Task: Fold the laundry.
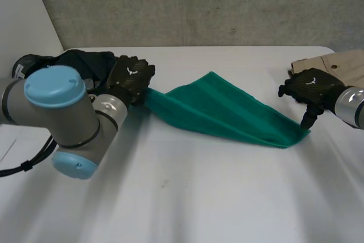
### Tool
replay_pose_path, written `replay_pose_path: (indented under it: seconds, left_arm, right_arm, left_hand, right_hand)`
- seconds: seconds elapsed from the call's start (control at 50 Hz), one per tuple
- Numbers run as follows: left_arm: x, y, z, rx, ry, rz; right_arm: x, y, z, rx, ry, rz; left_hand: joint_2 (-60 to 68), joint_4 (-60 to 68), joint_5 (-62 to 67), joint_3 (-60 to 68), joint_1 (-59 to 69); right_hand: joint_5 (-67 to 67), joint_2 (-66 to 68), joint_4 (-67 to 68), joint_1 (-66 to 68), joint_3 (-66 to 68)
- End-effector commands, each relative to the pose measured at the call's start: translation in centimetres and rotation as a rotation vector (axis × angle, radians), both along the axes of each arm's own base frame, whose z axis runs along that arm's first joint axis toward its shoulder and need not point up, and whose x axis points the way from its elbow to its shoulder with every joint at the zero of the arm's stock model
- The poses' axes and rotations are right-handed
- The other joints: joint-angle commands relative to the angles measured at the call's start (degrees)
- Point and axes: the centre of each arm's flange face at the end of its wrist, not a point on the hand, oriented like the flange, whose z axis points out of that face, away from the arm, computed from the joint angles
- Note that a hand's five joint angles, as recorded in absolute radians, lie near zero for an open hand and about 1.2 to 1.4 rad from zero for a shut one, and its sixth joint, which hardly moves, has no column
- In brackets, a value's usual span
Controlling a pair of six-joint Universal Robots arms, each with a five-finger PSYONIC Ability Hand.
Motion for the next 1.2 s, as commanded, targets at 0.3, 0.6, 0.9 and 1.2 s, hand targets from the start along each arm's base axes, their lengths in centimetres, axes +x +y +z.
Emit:
replay_pose_path:
  seconds: [0.3,0.6,0.9,1.2]
  left_arm:
    - [-0.5,-4.0,1.7,0.058,0.028,0.079]
    - [0.1,-4.6,3.4,0.045,0.035,0.111]
    - [1.0,-4.3,4.2,0.081,0.064,0.134]
    - [3.7,3.3,10.1,0.185,0.023,0.061]
  right_arm:
    - [0.3,2.0,-4.8,0.237,0.043,0.045]
    - [1.2,1.2,-7.4,0.211,0.007,-0.001]
    - [1.0,-1.2,-7.4,0.074,-0.092,-0.122]
    - [-2.8,0.2,6.7,-0.013,-0.137,-0.233]
  left_hand:
    - [11.07,11.27,14.08,11.77,13.72]
    - [11.07,11.27,14.08,11.77,13.72]
    - [11.07,11.27,14.08,11.77,13.72]
    - [11.07,11.27,14.08,11.77,13.72]
  right_hand:
    - [6.85,3.74,5.47,3.57,4.17]
    - [18.95,15.84,17.57,15.67,16.27]
    - [57.84,54.73,56.46,54.56,55.16]
    - [57.84,54.73,56.46,54.56,55.16]
